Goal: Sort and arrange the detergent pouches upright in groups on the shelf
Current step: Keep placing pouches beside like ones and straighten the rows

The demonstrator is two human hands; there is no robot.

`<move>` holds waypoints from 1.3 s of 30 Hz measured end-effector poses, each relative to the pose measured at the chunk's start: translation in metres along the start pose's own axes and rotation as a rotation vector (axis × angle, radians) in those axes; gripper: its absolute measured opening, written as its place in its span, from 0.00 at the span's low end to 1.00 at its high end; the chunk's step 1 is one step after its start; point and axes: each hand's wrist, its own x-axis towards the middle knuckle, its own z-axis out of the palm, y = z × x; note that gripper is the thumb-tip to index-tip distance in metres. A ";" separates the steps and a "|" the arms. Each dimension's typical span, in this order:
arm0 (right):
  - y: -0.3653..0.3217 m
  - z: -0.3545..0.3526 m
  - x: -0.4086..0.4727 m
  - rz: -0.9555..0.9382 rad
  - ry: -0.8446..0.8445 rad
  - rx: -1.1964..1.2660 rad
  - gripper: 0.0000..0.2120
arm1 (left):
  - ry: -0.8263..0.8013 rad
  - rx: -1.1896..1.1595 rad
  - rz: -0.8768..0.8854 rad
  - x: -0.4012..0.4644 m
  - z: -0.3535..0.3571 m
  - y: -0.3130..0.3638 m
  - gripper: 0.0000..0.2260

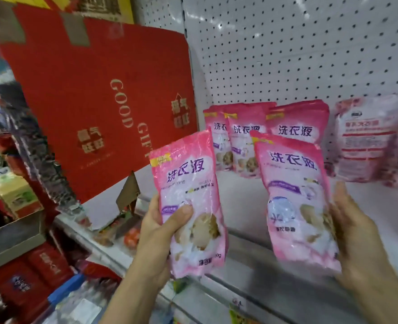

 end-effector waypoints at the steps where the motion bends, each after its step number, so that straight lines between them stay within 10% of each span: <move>1: -0.002 0.003 0.013 0.010 -0.020 -0.034 0.23 | -0.007 0.003 -0.006 0.021 -0.002 0.000 0.39; 4: 0.001 0.014 0.048 -0.015 0.049 -0.100 0.15 | -0.043 0.057 -0.018 0.080 -0.010 -0.001 0.31; 8: 0.003 0.022 0.096 -0.139 0.185 -0.207 0.37 | -0.093 0.142 0.043 0.156 -0.017 -0.004 0.29; 12: 0.003 0.032 0.128 -0.304 0.303 -0.311 0.18 | -0.168 0.120 0.051 0.227 -0.020 -0.017 0.28; 25: 0.024 0.049 0.191 -0.443 0.440 -0.531 0.20 | -0.323 0.162 -0.018 0.319 -0.017 -0.024 0.04; 30: 0.018 0.065 0.205 -0.579 0.495 -0.585 0.02 | -0.301 0.174 0.092 0.323 0.001 -0.015 0.10; 39: 0.022 0.065 0.227 -0.609 0.522 -0.559 0.16 | -0.246 0.098 0.019 0.336 0.000 -0.019 0.10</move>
